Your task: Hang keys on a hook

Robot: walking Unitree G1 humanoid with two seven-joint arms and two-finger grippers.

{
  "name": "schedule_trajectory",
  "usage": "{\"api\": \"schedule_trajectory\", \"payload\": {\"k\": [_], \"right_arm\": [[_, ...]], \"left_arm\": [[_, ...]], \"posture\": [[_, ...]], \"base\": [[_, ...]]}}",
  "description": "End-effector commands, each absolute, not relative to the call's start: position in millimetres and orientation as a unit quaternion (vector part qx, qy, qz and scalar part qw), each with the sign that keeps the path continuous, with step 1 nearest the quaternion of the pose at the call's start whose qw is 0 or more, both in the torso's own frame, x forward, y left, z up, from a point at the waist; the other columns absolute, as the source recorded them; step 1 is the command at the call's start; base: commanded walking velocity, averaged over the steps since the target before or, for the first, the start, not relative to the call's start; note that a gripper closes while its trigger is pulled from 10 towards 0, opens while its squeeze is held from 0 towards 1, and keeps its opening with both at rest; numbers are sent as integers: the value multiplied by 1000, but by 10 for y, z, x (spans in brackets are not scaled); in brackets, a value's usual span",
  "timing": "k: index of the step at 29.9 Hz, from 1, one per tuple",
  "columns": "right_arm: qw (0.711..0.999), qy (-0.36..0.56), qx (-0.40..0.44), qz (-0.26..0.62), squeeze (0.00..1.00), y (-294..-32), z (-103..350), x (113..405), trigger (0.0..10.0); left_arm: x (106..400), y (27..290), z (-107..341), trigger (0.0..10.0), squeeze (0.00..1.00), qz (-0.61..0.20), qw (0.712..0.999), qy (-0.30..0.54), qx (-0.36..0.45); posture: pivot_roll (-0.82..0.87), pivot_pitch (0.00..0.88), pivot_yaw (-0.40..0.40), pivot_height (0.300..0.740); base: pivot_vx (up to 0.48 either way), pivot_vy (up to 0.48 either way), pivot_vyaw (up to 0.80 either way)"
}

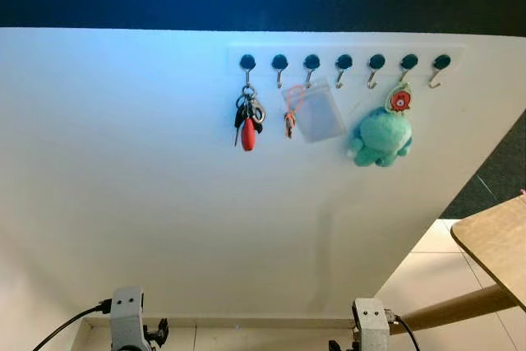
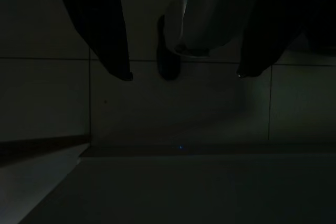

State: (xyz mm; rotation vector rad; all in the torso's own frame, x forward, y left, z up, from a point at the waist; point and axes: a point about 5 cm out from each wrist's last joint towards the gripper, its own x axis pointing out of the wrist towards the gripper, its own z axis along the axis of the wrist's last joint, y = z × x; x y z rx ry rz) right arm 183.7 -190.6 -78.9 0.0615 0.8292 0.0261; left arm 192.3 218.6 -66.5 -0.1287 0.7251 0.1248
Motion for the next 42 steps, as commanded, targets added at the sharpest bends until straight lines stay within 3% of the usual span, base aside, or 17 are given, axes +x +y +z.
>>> {"api": "schedule_trajectory", "payload": {"k": [1, 24, 33, 42], "right_arm": [[915, 402, 36, 7, 0, -1914, -800, 1807, 10000], [917, 398, 40, 11, 0, -1874, -802, 1803, 10000], [917, 397, 40, 9, 0, -1873, -799, 1809, 10000], [919, 391, 40, 10, 0, -1872, -783, 1839, 10000]], "left_arm": [[1923, 2119, -681, 10000, 0, 54, 930, 356, -69], [2068, 2045, -604, 10000, 0, 18, 939, 341, -42], [2082, 2019, -600, 10000, 0, 0, 939, 344, -29], [2096, 1983, -602, 10000, 0, -10, 936, 350, -17]], "posture": [[24, 36, -11, 740], [31, 39, 0, 740], [34, 37, 2, 740], [33, 37, 1, 740]], "base": [[-394, 0, 0], [-395, 0, 0], [0, 0, 0], [0, -469, 0]]}}
